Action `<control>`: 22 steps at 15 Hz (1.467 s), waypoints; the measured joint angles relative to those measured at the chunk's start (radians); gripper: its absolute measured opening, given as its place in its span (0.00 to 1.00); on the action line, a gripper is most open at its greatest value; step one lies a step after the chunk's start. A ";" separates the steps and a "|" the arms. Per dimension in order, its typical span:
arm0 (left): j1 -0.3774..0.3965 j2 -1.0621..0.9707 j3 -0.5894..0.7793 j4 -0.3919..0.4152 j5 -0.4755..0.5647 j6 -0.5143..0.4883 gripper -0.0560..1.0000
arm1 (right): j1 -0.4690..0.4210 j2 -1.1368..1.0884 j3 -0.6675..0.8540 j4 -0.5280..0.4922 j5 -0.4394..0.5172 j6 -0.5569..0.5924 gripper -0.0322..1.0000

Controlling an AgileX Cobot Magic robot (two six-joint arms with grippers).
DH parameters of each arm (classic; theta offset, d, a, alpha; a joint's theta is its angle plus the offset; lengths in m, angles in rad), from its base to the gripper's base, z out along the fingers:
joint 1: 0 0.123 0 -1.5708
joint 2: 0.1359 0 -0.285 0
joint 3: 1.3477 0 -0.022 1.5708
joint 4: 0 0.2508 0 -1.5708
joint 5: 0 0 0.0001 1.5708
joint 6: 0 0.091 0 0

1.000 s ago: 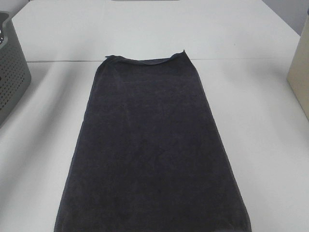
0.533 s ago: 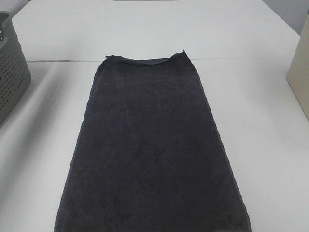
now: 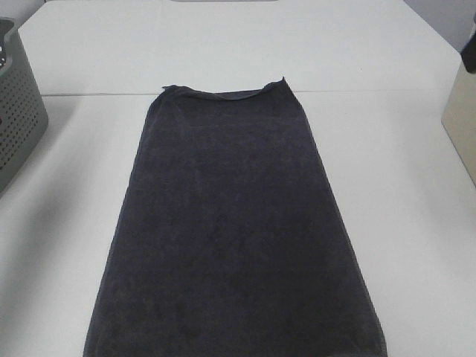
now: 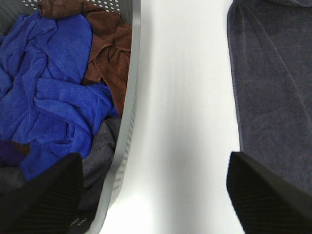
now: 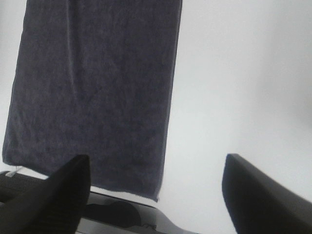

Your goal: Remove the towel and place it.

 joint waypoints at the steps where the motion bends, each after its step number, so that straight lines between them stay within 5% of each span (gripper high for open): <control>1: 0.000 -0.091 0.074 0.000 -0.017 -0.002 0.77 | 0.000 -0.079 0.063 0.000 0.001 -0.003 0.73; 8: 0.000 -0.673 0.513 0.083 -0.078 -0.025 0.77 | 0.000 -0.634 0.475 -0.008 -0.001 -0.011 0.73; 13: 0.000 -1.043 0.786 0.087 -0.076 -0.025 0.77 | 0.000 -0.914 0.738 -0.022 -0.101 -0.114 0.73; 19: 0.000 -1.278 0.807 0.044 -0.072 -0.025 0.77 | 0.000 -1.128 0.758 0.012 -0.103 -0.191 0.73; 20: 0.000 -1.313 0.798 0.005 0.055 -0.012 0.77 | 0.000 -1.192 0.763 0.013 -0.100 -0.194 0.73; 22: 0.000 -1.332 0.810 -0.009 0.093 0.003 0.77 | 0.000 -1.202 0.767 0.013 -0.099 -0.194 0.72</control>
